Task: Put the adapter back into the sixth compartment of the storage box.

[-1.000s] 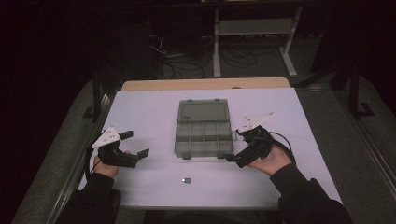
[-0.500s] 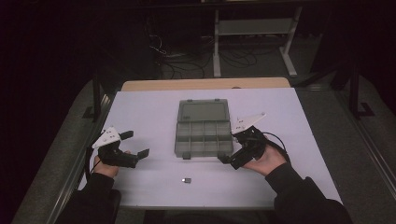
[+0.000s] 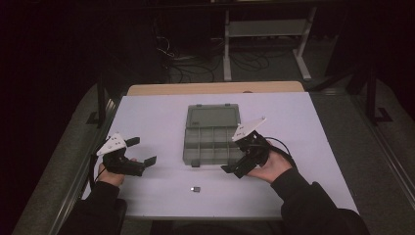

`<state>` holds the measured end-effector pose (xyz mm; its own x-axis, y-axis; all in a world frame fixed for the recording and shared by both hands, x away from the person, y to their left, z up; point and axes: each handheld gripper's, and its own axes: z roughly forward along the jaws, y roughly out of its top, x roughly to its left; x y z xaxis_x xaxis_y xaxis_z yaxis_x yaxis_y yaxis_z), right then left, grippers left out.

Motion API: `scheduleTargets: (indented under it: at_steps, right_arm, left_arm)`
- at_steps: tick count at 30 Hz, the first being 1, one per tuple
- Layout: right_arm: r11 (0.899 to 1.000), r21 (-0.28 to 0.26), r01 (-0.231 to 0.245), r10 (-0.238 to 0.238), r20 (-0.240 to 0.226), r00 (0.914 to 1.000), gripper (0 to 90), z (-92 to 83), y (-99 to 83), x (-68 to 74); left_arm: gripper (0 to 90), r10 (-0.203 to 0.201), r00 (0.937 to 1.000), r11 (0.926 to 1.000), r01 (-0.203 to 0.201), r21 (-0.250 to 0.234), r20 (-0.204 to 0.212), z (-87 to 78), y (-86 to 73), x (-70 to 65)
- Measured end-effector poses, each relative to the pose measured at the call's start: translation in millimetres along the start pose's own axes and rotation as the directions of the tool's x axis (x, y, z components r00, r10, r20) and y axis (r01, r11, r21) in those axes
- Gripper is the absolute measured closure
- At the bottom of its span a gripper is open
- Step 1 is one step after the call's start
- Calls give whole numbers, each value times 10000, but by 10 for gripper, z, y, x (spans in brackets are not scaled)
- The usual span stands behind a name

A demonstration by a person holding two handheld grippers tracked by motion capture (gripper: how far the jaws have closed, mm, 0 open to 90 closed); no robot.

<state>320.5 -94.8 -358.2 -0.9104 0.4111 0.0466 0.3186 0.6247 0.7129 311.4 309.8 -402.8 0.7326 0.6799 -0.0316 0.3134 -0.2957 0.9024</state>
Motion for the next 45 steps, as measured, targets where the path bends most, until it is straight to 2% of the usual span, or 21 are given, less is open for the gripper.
scheduleTargets:
  at_steps: [8, 27, 45]
  right_arm:
    - [9995, 186, 254, -250, -211, 9995, 0, 100, 67, 43]
    - [9969, 622, 492, -454, -620, 9970, 0, 291, 141, 131]
    - [9882, 1109, 1057, -926, -1170, 9888, 0, 557, 269, 260]
  left_arm:
    - [0, 9, 10000, 10000, -9, 1, 13, 0, 0, -1]
    - [0, 28, 10000, 10000, -28, 4, 27, 2, 1, -2]
    - [0, 33, 10000, 10000, -33, -3, 50, 4, 0, -2]
